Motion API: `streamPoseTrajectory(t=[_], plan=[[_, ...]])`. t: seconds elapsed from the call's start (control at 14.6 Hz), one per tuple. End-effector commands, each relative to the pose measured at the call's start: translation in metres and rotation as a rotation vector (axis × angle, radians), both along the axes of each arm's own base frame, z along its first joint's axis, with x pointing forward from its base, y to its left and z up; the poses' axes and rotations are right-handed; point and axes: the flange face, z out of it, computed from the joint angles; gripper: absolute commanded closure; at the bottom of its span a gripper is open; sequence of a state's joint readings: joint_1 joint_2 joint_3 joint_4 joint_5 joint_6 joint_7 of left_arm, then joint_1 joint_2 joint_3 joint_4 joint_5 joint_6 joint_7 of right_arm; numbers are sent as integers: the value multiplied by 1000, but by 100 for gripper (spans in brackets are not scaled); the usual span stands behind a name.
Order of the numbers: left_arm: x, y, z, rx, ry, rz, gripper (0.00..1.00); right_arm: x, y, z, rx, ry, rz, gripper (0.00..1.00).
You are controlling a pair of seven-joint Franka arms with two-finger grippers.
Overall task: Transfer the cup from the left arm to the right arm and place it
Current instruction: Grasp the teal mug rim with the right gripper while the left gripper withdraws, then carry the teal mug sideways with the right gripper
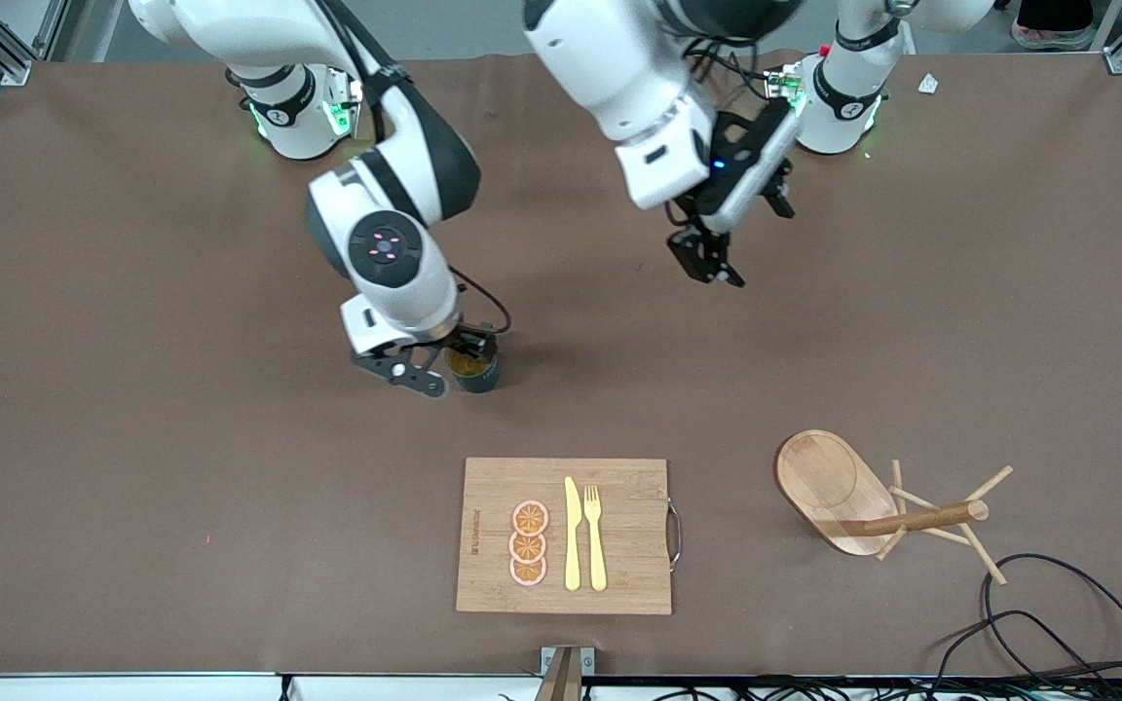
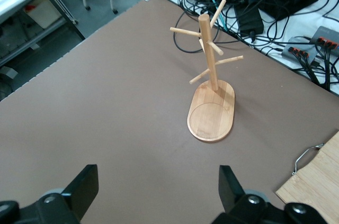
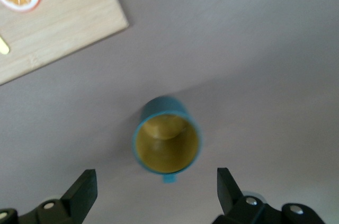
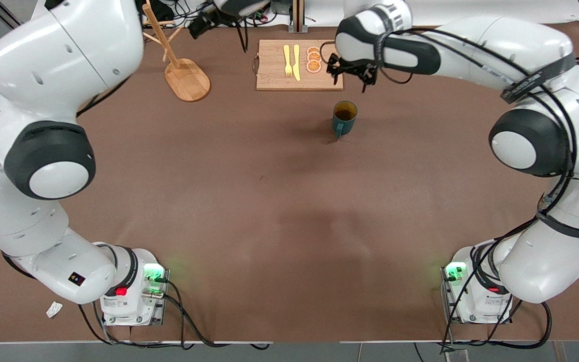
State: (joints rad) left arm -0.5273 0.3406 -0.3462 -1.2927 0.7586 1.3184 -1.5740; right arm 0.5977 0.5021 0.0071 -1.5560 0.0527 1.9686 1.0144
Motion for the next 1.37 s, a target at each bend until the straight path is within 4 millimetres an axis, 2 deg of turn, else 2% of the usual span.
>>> streamPoseTrajectory(t=[0.0,0.14,0.27,0.41,0.55,0.62,0.68,0.82,0.96,1.03,1.3], plan=[[29,38,5,-65,80,-35,0,-2,19,-35,15,-1,-75,0],[53,69,2,-109,136,-47,0,-1,25,-59,15,-5,-83,0],[70,94,2,-151,182,-70,0,-1,27,-74,14,-6,-83,0],[82,120,3,-187,231,-82,0,-1,29,-83,13,-7,-74,11],[91,155,16,-264,287,-126,0,-2,28,-87,7,-5,-62,50],[92,171,25,-316,311,-142,0,-2,28,-87,7,-4,-59,67],[97,190,29,-362,328,-150,0,-2,28,-87,7,-3,-58,79],[104,224,40,-420,351,-218,0,1,26,-86,8,-5,-62,93],[113,252,47,-471,356,-307,0,2,23,-86,8,-5,-66,97],[115,258,47,-495,370,-346,0,3,22,-85,9,-6,-68,99],[115,298,71,-518,344,-500,0,15,11,-77,17,-12,-71,100]])
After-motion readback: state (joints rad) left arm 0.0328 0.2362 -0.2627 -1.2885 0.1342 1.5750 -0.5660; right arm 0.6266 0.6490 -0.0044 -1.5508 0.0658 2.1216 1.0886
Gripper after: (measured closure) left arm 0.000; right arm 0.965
